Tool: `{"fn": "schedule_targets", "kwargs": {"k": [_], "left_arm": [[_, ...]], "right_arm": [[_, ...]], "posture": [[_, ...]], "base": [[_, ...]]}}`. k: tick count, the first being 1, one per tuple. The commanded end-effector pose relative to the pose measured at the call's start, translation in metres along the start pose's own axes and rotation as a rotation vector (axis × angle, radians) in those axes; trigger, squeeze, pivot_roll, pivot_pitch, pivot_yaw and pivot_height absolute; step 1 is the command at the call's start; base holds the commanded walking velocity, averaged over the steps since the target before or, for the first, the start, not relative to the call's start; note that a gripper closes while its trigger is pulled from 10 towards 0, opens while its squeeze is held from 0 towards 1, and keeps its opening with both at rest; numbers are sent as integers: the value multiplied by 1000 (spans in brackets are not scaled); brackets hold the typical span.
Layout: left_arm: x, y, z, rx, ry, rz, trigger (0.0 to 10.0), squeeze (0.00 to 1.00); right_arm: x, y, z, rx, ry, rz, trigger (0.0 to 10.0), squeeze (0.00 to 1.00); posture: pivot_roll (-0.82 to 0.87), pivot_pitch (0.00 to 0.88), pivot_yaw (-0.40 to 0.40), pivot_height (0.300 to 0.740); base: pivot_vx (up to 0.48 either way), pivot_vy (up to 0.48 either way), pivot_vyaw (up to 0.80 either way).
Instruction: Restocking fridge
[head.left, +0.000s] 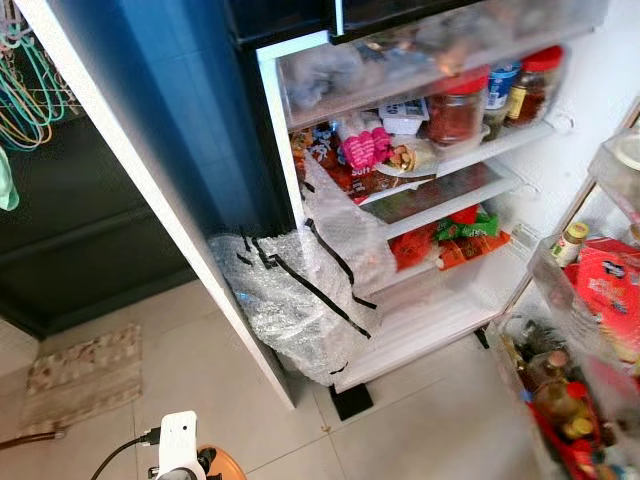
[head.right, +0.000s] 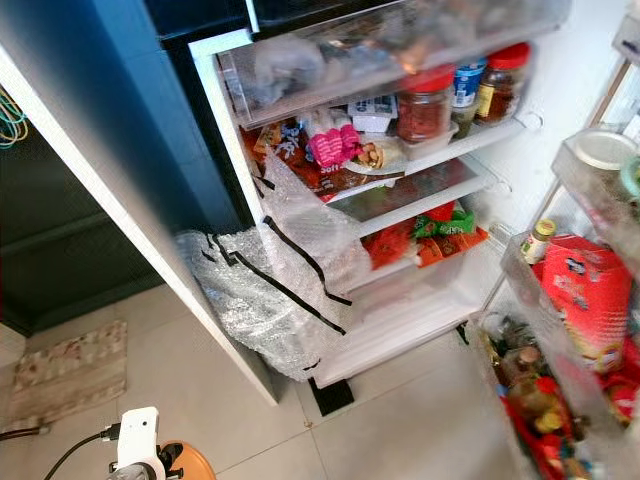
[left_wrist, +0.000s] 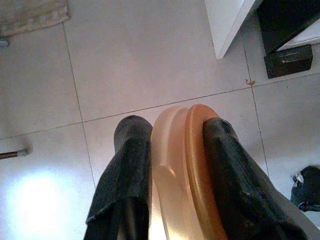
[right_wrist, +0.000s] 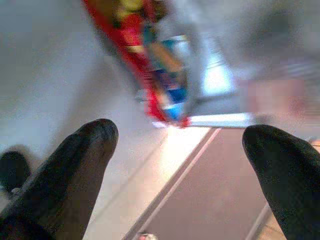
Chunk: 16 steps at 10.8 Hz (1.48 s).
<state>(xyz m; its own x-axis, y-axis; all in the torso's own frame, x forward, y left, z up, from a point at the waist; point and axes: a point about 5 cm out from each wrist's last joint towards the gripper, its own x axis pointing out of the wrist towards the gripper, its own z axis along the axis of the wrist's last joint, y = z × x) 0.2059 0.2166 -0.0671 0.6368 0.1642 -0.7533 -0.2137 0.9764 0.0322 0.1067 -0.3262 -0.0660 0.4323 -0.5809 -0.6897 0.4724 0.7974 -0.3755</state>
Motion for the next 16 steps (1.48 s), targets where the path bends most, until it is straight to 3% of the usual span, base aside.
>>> {"fn": "schedule_targets", "kwargs": {"k": [1,2,4,6,13,16], "left_arm": [[-3,1,-18,6,65,-5,10000,0],[-3,1,-16,5,63,-4,10000,0],[-3,-2,-16,9,62,-9,10000,0],[-3,-5,-17,12,57,-18,10000,0],[-2,-7,-12,24,48,-32,10000,0],[-2,-7,-12,30,42,-35,10000,0]], "right_arm": [[-2,13,-4,14,22,47,10000,0],[-7,48,-6,41,51,226,10000,0],[-20,89,-16,-4,130,413,10000,0],[-28,109,-17,-3,138,472,10000,0],[-30,110,-24,-33,180,482,10000,0],[-30,100,-33,-42,201,472,10000,0]], "posture": [[14,142,72,729],[17,141,71,729],[18,133,70,729],[22,126,69,729],[8,83,67,729],[7,74,69,729]], "base": [[0,0,0],[0,0,0],[0,0,0],[0,0,0],[0,-323,0],[0,-316,0]]}}
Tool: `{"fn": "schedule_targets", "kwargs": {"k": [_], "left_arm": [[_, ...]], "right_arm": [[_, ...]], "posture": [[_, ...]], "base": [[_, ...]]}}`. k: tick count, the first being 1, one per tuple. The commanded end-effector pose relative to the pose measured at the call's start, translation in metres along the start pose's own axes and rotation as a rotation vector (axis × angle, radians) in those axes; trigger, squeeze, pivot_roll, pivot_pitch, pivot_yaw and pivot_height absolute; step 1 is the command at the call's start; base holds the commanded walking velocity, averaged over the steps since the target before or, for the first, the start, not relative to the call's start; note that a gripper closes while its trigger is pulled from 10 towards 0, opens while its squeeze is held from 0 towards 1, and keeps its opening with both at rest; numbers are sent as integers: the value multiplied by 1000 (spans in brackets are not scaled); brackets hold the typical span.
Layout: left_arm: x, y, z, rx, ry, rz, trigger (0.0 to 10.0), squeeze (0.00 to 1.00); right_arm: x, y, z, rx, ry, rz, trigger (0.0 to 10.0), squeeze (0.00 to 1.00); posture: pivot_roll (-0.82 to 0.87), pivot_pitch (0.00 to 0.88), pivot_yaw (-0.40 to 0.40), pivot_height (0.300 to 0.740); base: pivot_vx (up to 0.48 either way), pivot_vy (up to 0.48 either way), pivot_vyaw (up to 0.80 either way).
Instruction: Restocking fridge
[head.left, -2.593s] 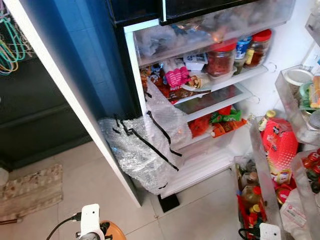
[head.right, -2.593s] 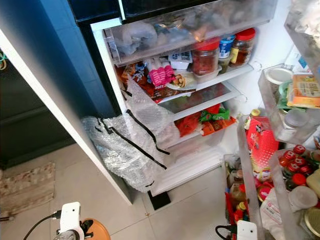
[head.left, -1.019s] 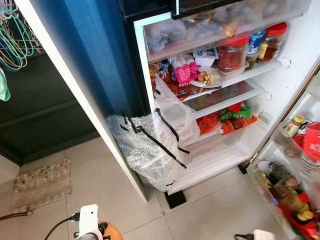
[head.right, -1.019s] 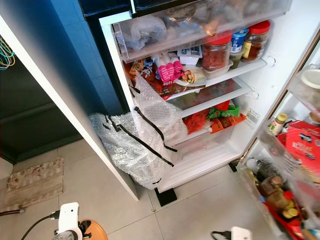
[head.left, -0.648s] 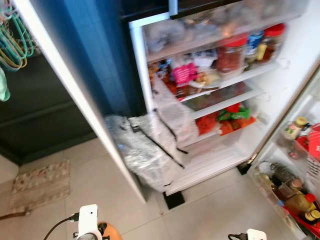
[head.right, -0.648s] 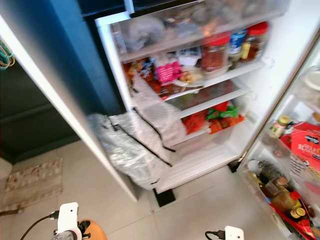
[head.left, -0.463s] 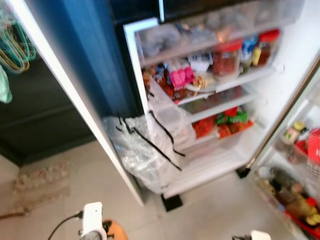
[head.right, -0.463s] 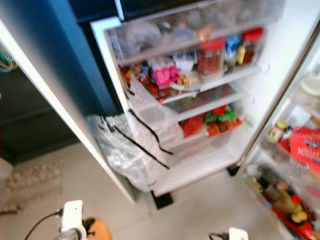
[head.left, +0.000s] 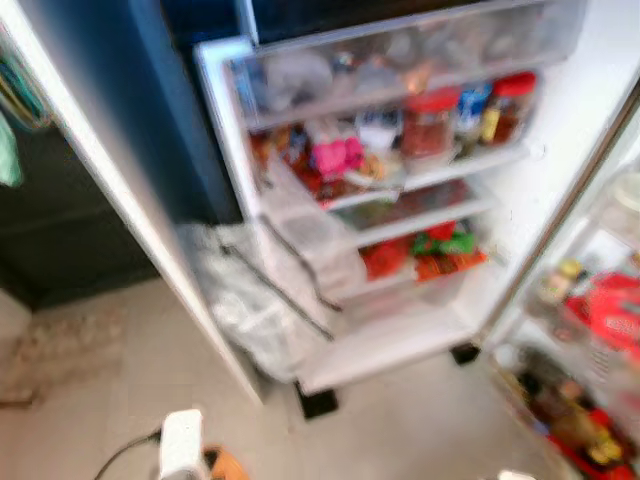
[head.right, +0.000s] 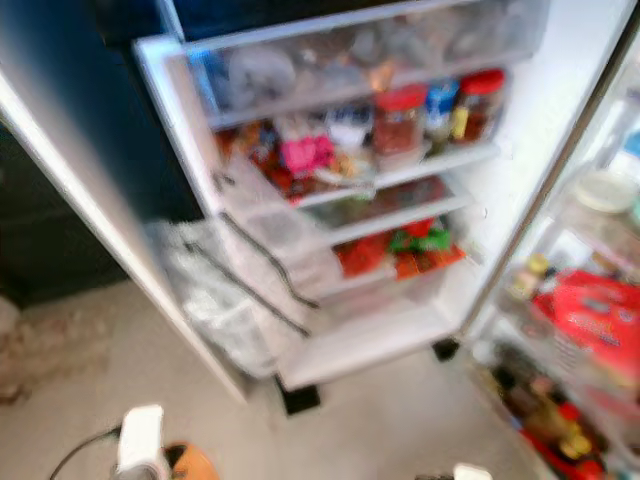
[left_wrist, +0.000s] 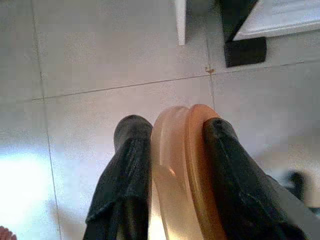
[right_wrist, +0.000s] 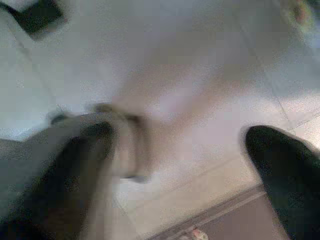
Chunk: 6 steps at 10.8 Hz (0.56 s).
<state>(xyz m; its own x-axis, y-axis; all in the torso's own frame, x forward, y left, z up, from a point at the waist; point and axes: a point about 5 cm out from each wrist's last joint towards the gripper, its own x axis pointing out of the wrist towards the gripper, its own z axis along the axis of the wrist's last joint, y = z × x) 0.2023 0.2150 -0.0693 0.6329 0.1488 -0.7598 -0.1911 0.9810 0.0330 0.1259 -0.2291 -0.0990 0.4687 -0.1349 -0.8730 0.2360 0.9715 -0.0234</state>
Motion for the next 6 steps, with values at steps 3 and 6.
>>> {"fn": "schedule_targets", "kwargs": {"k": [3,6], "left_arm": [[-1,-6,-7,9,32,-24,10000,0],[0,-6,-5,-1,25,-19,10000,0]], "right_arm": [[-3,-4,-13,5,36,5,10000,0],[0,5,-3,-2,8,29,10000,0]], "posture": [[11,84,69,729],[15,96,68,729]], "base": [[0,-278,0],[0,-256,0]]}}
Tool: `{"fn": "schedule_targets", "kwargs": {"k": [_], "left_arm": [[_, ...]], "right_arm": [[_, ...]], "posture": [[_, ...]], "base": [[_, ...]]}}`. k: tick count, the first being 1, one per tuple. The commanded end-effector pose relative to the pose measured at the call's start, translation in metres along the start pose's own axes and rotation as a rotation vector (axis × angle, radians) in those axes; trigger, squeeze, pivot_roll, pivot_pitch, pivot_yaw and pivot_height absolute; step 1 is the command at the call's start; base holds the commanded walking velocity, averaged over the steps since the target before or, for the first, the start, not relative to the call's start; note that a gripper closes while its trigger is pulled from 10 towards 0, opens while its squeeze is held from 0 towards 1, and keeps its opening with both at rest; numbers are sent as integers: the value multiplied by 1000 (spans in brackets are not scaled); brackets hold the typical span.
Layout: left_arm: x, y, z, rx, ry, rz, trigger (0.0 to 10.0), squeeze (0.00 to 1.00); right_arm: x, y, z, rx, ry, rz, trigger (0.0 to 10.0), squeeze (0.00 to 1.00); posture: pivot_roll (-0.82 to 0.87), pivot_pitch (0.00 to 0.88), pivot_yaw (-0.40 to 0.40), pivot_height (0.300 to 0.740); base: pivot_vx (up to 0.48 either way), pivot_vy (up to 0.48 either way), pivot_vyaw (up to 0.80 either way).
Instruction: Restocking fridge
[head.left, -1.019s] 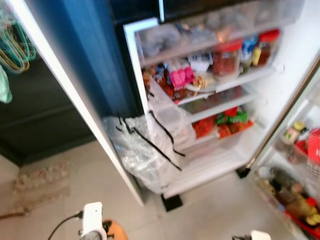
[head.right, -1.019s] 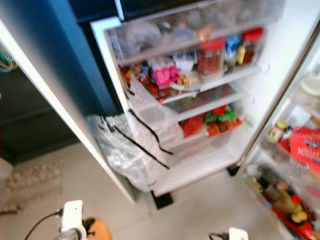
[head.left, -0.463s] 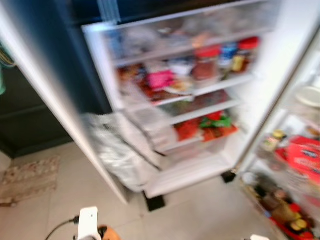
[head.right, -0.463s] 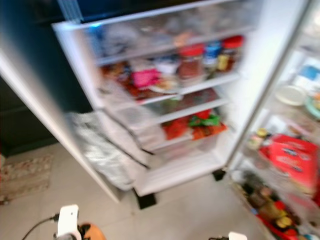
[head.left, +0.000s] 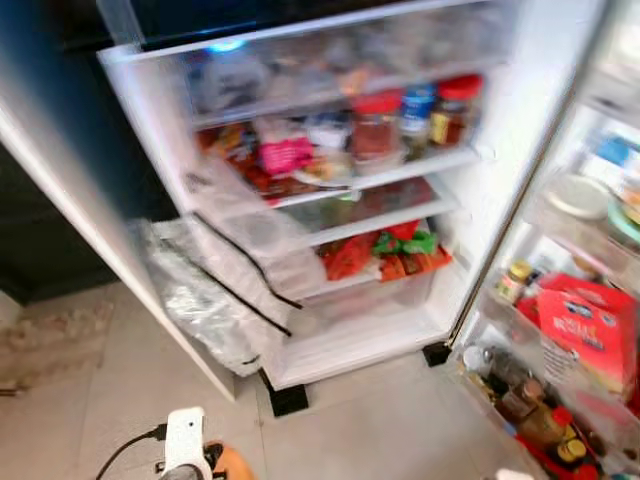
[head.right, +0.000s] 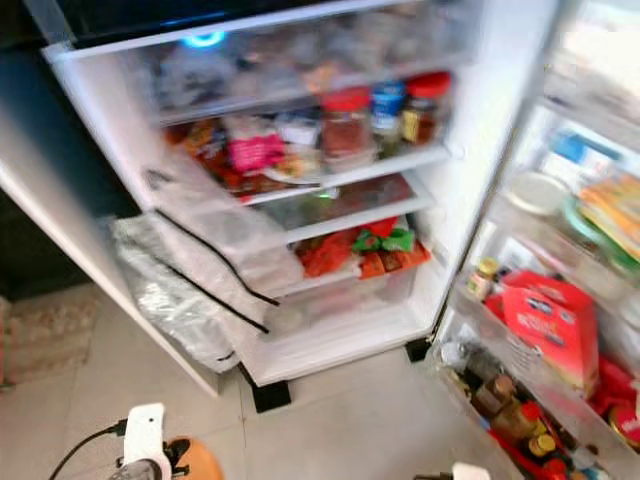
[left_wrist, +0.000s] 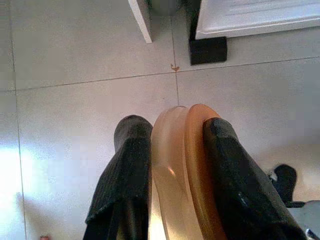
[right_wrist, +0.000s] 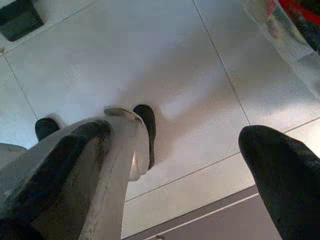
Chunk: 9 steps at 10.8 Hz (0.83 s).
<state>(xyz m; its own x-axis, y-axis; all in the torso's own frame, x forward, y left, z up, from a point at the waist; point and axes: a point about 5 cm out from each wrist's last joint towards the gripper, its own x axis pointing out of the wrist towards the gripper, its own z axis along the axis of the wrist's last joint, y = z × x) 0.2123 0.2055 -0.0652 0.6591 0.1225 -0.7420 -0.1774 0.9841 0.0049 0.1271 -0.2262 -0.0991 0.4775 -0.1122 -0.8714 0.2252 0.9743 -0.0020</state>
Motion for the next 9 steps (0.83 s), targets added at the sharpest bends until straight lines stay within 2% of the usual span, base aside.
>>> {"fn": "schedule_targets", "kwargs": {"k": [1,5,6,7,8,9], "left_arm": [[-2,4,-13,5,49,12,10000,0],[-2,3,-11,0,42,9,10000,0],[-1,0,-7,-4,26,-1,10000,0],[0,-3,0,-3,0,-12,10000,0],[4,-13,29,31,-123,-62,10000,0],[5,-17,46,12,-190,-83,10000,0]], "right_arm": [[0,5,-3,-4,9,9,10000,0],[1,14,-5,-5,16,17,10000,0],[2,19,-4,-8,13,23,10000,0],[1,17,-5,-8,14,22,10000,0],[1,15,-6,-14,17,30,10000,0],[1,14,-6,-15,17,30,10000,0]], "posture": [[15,101,68,729],[13,112,65,729],[13,113,64,729],[13,113,64,729],[15,118,61,729],[15,118,61,729]], "base": [[0,-255,0],[0,-292,0],[0,-307,0],[0,0,0],[0,0,0],[0,0,0]]}}
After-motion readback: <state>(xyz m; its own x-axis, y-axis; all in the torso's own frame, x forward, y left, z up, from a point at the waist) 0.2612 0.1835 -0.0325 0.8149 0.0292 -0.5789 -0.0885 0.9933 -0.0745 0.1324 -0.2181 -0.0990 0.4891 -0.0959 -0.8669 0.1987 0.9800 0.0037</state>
